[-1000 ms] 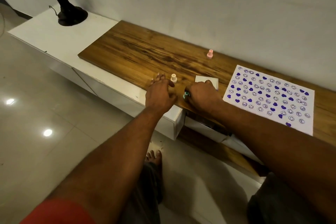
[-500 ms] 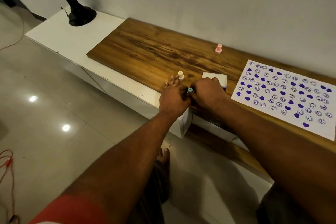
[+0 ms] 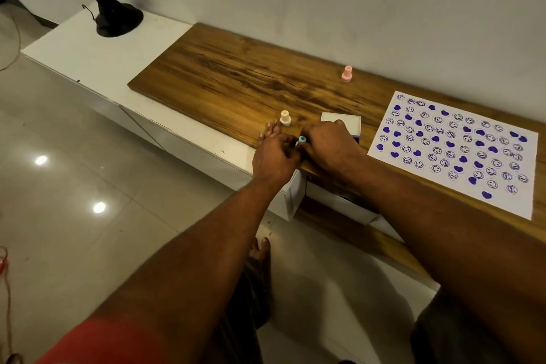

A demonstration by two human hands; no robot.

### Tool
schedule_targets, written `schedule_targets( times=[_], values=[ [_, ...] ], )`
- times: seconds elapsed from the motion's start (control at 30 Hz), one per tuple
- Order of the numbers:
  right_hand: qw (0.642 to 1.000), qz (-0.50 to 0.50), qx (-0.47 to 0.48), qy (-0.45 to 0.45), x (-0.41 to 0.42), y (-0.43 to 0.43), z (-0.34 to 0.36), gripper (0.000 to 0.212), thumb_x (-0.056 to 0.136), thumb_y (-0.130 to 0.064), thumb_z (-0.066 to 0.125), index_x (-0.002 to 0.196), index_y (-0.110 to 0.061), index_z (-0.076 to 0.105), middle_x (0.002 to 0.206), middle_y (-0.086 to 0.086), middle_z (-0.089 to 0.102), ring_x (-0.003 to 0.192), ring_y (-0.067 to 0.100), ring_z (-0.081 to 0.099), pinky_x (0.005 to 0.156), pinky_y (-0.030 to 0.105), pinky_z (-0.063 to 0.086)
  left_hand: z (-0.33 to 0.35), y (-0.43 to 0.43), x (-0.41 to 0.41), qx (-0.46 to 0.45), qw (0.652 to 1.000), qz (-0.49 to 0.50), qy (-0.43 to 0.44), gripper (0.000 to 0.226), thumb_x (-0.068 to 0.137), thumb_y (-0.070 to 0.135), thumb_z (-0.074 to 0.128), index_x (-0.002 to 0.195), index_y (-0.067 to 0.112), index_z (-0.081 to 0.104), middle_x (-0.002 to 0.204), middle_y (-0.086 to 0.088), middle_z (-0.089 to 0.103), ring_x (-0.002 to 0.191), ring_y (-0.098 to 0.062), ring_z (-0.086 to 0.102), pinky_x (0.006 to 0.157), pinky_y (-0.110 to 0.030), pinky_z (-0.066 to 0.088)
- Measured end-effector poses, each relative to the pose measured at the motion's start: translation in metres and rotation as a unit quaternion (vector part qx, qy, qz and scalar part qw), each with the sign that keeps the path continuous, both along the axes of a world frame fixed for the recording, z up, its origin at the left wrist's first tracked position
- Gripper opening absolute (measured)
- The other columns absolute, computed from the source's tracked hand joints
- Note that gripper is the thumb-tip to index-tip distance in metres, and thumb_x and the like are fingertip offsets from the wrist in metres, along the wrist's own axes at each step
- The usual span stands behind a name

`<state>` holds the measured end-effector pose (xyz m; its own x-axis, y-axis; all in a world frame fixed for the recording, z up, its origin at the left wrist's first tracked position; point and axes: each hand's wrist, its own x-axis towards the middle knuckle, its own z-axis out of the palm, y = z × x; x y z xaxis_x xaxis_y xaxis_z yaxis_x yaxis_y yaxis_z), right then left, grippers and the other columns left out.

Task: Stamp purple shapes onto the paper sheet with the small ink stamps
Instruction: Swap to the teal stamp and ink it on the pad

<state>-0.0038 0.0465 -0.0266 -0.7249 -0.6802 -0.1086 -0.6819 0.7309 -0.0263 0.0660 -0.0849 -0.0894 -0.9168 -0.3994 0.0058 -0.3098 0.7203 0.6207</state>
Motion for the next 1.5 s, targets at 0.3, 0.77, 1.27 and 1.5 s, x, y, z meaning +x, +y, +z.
schedule_targets(
  times=[0.3, 0.77, 1.27, 1.5],
  values=[
    [1.000, 0.017, -0.010, 0.002, 0.002, 0.003, 0.004, 0.026, 0.105, -0.033, 0.053, 0.125, -0.019, 0.060, 0.124, 0.007, 0.068, 0.114, 0.026, 0.062, 0.107, 0.044, 0.041, -0.003, 0.000, -0.002, 0.005, 1.000, -0.001, -0.001, 0.031, 0.089, 0.038, 0.076, 0.117, 0.026, 0.074, 0.168, -0.003, 0.030, 0.158, -0.017, 0.012, 0.118, -0.031, 0.007],
    [0.988, -0.029, -0.144, -0.048, -0.009, 0.021, 0.018, 0.036, 0.104, -0.041, 0.052, 0.129, -0.017, 0.064, 0.121, 0.009, 0.071, 0.111, 0.029, 0.064, 0.100, 0.043, 0.046, 0.011, 0.009, 0.005, 0.014, 1.000, -0.008, 0.007, 0.045, 0.087, 0.048, 0.078, 0.125, 0.026, 0.072, 0.166, -0.011, 0.034, 0.158, -0.021, 0.016, 0.125, -0.039, 0.012],
    [0.991, -0.031, -0.126, 0.038, -0.016, 0.069, 0.041, 0.036, 0.103, -0.038, 0.054, 0.127, -0.015, 0.066, 0.122, 0.011, 0.071, 0.110, 0.031, 0.064, 0.100, 0.046, 0.045, 0.020, 0.048, 0.006, -0.039, 0.998, -0.011, 0.055, 0.076, 0.082, 0.062, 0.076, 0.144, 0.022, 0.059, 0.163, -0.011, 0.040, 0.154, -0.025, 0.029, 0.124, -0.046, 0.028],
    [0.981, -0.056, -0.173, 0.068, -0.009, 0.071, 0.029, 0.033, 0.104, -0.032, 0.052, 0.124, -0.011, 0.067, 0.116, 0.014, 0.070, 0.108, 0.033, 0.061, 0.093, 0.043, 0.044, 0.016, 0.053, 0.003, -0.060, 0.997, -0.033, 0.040, 0.077, 0.083, 0.066, 0.072, 0.147, 0.026, 0.055, 0.164, -0.011, 0.037, 0.155, -0.026, 0.025, 0.125, -0.044, 0.019]
  ],
)
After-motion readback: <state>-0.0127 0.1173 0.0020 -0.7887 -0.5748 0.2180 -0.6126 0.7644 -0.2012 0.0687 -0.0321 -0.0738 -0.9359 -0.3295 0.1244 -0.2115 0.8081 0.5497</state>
